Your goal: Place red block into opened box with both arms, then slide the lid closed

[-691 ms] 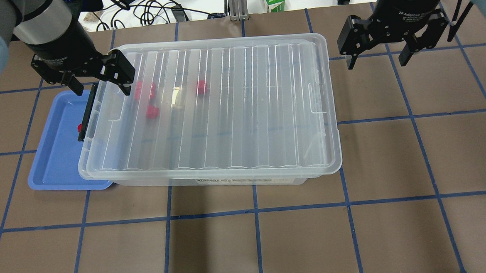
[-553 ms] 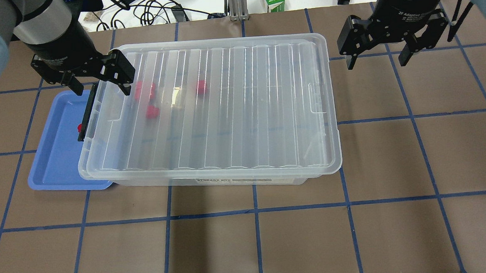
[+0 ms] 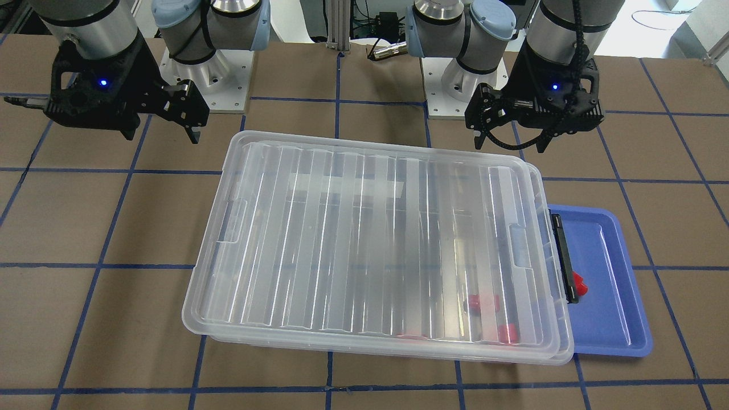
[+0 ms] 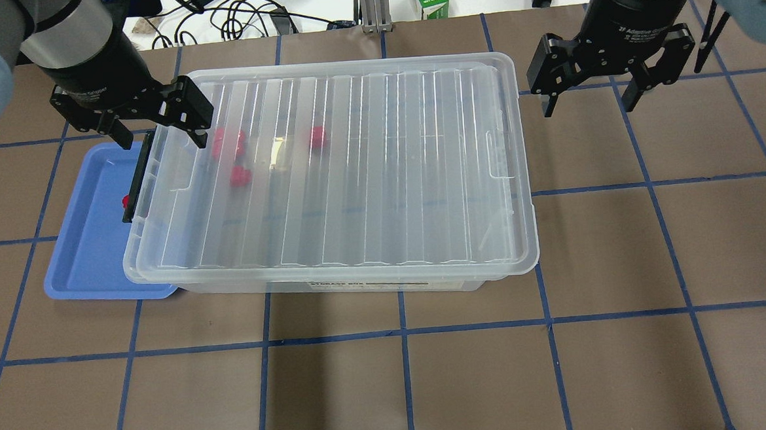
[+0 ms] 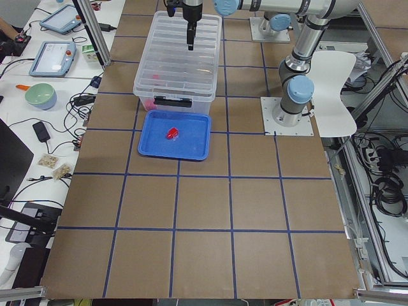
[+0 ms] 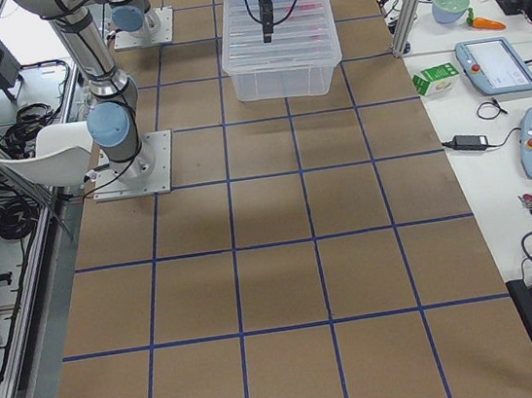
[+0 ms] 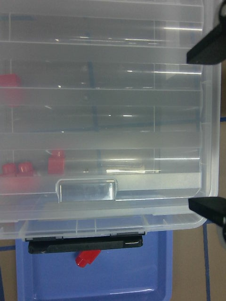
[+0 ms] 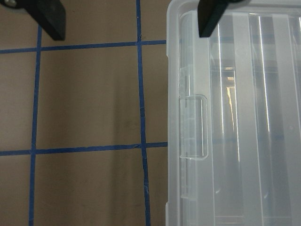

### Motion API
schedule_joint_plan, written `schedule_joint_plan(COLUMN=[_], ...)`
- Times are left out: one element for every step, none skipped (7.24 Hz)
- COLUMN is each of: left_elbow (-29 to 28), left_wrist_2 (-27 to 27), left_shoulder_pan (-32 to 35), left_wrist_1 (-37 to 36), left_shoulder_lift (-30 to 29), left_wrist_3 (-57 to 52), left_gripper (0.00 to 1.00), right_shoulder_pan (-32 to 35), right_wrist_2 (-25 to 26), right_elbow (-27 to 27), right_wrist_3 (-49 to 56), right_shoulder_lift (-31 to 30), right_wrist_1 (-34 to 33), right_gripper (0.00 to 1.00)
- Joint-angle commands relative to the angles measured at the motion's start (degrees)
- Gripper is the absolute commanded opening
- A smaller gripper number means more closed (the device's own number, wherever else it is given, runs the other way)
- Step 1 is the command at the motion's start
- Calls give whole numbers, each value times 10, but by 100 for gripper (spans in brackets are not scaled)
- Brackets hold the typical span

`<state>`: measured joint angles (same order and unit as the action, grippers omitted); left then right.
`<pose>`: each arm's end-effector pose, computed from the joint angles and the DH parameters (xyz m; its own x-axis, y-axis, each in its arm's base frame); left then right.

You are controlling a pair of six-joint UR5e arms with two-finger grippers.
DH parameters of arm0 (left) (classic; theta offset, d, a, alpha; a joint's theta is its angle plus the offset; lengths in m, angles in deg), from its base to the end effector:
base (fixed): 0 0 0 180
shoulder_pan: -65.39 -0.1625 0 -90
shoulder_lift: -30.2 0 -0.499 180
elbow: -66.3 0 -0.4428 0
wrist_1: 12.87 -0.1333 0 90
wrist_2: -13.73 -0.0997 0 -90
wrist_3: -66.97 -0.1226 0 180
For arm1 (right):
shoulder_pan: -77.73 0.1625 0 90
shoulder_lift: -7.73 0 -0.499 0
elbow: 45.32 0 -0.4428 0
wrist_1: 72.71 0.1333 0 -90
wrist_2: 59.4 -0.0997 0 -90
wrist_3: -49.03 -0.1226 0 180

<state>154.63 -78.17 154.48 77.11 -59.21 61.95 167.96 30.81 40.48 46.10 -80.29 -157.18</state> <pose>-0.1206 -0.5438 0.5605 -0.9969 0.0703 -0.0365 0.0716 0.9968 -0.0367 0.1351 -0.5516 0.5502 -0.9989 0.0468 0.0066 0.0471 0.9972 0.0575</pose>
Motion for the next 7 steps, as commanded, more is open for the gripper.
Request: schedule_joint_plan(left_elbow=[-8, -4, -7, -8, -9, -10, -11], left_wrist_2=[-1, 0, -1, -1, 1, 1, 1], left_shoulder_pan=[-3, -3, -3, -4, -4, -4, -5], left_wrist_1=[1, 1, 1, 1, 1, 1, 1], left_shoulder_lift=[2, 2, 2, 2, 2, 3, 3], left_wrist_3=[-1, -1, -1, -1, -1, -1, -1], left_gripper=[100, 100, 100, 100, 100, 100, 100], right_shoulder_pan=[5, 7, 7, 7, 7, 7, 7], right_wrist_2=[0, 0, 1, 1, 0, 1, -4], right_elbow=[23, 33, 40, 43, 43, 45, 45], right_wrist_3=[-7, -7, -7, -7, -6, -4, -2], right_shoulder_lift=[27, 37, 54, 78, 87, 94, 105], right_wrist_1=[-3, -32, -65, -83, -98, -99, -104], right_gripper=[100, 100, 100, 100, 100, 100, 100])
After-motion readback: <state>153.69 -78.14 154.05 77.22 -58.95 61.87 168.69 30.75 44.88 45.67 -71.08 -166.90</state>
